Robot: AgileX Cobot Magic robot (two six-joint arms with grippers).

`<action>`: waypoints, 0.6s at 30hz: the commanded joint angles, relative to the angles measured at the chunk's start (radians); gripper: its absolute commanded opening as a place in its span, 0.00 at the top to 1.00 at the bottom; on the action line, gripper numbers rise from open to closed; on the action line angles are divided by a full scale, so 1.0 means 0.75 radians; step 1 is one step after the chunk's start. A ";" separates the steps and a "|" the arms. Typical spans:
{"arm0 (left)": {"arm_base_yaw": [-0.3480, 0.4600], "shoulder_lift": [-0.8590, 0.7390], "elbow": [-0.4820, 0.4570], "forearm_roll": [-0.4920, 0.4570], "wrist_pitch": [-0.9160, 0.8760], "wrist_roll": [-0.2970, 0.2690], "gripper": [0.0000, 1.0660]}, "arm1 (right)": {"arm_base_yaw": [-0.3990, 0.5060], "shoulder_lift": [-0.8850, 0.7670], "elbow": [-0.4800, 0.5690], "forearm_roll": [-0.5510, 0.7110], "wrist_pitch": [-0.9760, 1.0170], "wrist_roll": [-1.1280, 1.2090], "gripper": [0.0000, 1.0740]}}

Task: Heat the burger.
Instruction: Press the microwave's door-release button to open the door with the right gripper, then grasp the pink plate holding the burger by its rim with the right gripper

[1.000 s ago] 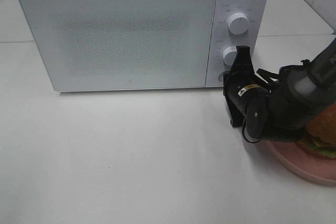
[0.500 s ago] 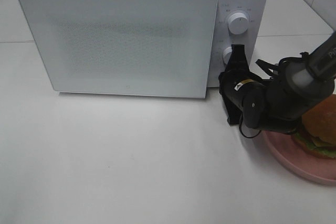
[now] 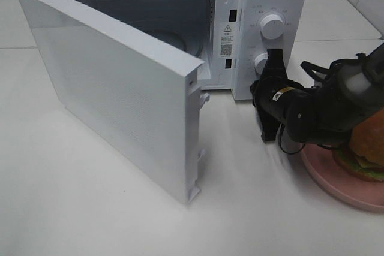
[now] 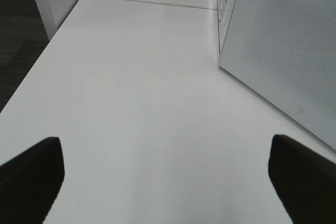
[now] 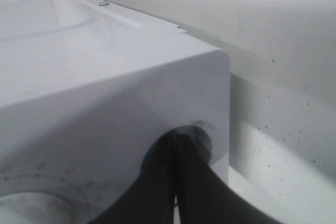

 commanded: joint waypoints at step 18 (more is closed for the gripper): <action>-0.008 -0.027 0.004 -0.007 -0.009 -0.001 0.08 | 0.000 -0.344 0.196 -0.803 0.044 -0.247 0.87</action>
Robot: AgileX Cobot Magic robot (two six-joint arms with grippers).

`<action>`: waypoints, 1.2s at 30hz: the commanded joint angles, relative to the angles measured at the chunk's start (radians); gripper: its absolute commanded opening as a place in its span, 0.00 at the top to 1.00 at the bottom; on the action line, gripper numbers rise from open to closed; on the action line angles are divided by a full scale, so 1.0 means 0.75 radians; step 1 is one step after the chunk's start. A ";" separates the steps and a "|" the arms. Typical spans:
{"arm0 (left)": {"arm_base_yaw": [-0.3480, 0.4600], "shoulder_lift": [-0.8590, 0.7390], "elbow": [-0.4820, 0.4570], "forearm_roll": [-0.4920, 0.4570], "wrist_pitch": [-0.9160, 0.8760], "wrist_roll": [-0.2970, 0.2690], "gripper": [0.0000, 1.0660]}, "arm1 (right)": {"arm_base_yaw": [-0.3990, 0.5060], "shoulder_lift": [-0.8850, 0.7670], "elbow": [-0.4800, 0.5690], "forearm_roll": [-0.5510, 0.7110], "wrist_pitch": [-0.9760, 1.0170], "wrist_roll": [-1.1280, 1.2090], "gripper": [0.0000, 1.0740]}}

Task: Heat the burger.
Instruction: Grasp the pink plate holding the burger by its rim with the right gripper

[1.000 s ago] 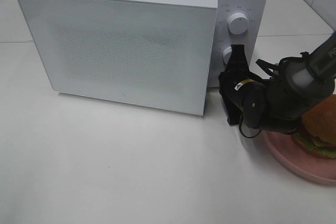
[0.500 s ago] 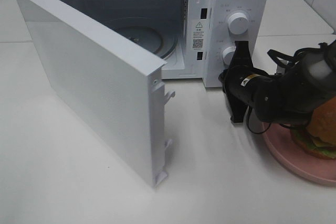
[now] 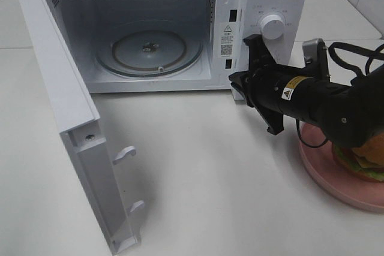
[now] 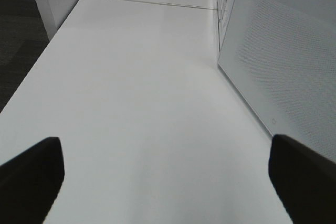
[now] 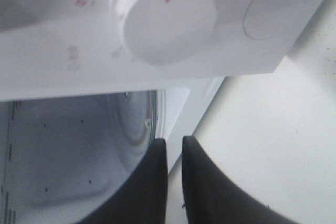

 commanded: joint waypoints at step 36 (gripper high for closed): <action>-0.008 -0.027 0.004 -0.007 -0.009 -0.001 0.08 | 0.001 -0.455 -0.089 -1.813 0.583 0.069 0.79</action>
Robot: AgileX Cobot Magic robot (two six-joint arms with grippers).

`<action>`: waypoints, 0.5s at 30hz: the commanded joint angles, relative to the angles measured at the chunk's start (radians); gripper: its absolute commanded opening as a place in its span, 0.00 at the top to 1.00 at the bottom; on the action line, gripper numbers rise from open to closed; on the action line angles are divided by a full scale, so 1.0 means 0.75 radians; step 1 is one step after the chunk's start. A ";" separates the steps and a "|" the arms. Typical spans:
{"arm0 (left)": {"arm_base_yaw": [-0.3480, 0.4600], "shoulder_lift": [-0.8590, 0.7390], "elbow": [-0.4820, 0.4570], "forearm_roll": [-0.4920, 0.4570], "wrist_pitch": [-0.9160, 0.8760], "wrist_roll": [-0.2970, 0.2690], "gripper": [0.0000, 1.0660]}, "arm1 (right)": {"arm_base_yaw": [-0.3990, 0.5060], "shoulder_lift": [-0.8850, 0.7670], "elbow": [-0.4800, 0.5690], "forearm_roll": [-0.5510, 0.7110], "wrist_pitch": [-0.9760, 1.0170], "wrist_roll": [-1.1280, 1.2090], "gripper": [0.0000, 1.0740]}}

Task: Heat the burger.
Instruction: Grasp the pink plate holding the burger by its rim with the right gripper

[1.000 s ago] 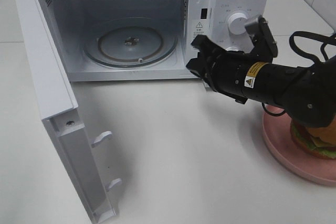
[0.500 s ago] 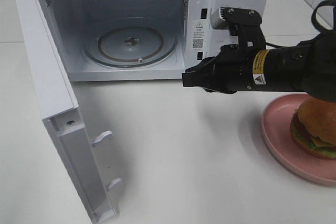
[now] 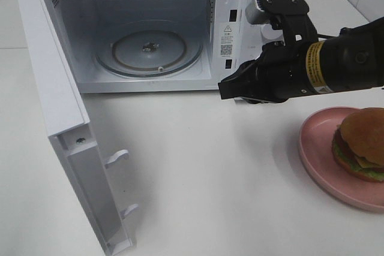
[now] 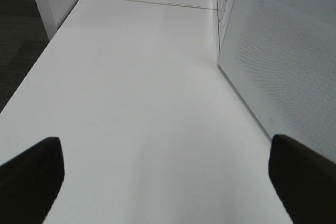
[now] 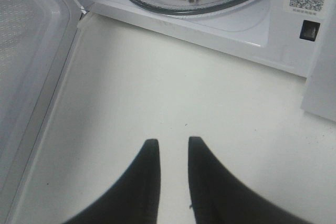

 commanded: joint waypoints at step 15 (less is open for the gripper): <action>-0.008 -0.027 0.004 -0.007 -0.009 -0.001 0.08 | 0.001 -0.065 -0.011 -0.037 0.403 -0.164 0.76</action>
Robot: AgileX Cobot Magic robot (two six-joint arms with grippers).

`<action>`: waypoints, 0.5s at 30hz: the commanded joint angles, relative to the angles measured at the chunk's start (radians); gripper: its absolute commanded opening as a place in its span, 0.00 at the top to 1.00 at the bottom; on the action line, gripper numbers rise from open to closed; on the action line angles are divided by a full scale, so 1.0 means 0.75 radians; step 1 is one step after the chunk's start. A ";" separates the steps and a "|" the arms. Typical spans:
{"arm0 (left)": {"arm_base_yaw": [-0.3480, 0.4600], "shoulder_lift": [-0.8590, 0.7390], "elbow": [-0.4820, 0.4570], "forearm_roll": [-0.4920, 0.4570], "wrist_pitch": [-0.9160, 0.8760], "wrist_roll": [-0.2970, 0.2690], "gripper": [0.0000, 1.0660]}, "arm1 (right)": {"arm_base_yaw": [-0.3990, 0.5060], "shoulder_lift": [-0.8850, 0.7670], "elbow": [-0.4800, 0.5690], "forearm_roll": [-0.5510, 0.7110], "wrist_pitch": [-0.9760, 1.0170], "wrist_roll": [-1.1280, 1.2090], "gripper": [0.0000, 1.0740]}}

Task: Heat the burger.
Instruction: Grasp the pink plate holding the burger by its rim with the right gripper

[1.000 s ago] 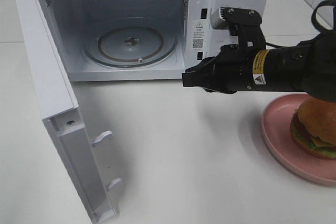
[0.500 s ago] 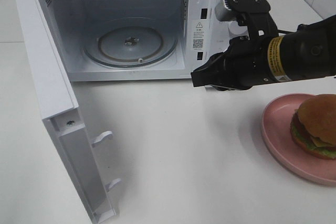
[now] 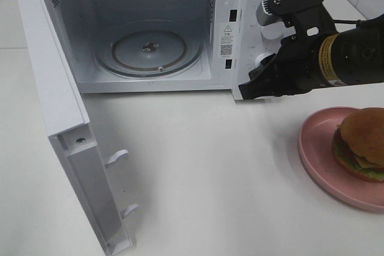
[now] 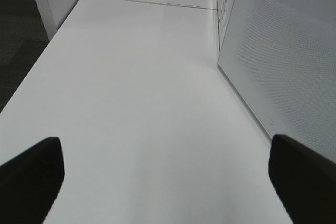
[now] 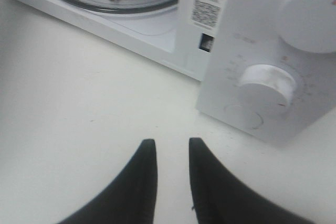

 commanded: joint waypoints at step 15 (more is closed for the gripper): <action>-0.008 -0.027 0.004 -0.007 -0.009 -0.001 0.08 | 0.001 -0.017 -0.009 0.668 0.395 -0.529 0.75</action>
